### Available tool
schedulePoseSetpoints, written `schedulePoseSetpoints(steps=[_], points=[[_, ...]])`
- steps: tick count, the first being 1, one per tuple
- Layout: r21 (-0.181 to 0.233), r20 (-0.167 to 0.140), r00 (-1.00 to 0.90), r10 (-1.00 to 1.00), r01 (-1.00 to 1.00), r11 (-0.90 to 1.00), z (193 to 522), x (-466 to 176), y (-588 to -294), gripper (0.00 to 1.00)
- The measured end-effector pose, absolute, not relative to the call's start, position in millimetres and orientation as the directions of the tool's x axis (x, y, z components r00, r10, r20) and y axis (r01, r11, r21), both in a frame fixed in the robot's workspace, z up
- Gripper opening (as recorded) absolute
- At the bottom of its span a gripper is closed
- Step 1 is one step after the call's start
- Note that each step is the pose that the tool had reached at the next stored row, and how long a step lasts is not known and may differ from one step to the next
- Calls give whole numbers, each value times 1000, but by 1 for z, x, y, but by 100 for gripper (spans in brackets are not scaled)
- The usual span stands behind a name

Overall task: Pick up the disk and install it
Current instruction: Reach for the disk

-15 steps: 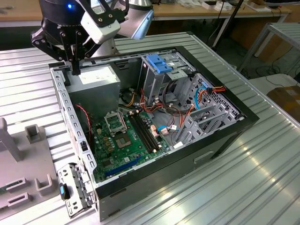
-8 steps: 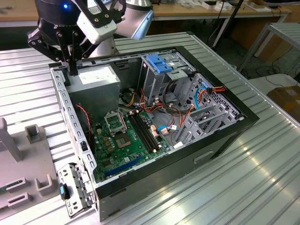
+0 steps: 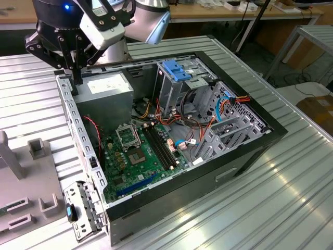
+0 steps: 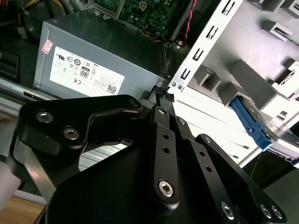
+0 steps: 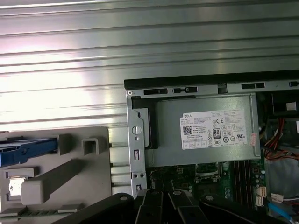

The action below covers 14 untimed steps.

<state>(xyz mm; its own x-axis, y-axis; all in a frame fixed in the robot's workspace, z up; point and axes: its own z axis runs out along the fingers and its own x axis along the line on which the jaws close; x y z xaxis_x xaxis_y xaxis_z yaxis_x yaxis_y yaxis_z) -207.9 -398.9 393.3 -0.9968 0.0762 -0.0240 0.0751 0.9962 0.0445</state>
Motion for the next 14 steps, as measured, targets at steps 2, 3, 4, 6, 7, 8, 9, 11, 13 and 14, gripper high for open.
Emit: schedulePoseSetpoints(steps=[2,3,4,6,7,8,9,11,13,14], points=[[44,-24,-997,76,75,996,393,-211,-399,11],[44,-24,-997,76,75,996,393,-211,-399,11],[44,-24,-997,76,75,996,393,-213,-399,11],[44,-24,-997,76,75,996,393,-215,-399,11],[44,-24,-997,76,75,996,393,-215,-399,11],[44,-24,-997,76,75,996,393,-216,-399,11],[44,-24,-997,76,75,996,393,-217,-399,11],[44,-24,-997,76,75,996,393,-220,-399,11],[44,-24,-997,76,75,996,393,-221,-399,11],[44,-24,-997,76,75,996,393,-221,-399,11]])
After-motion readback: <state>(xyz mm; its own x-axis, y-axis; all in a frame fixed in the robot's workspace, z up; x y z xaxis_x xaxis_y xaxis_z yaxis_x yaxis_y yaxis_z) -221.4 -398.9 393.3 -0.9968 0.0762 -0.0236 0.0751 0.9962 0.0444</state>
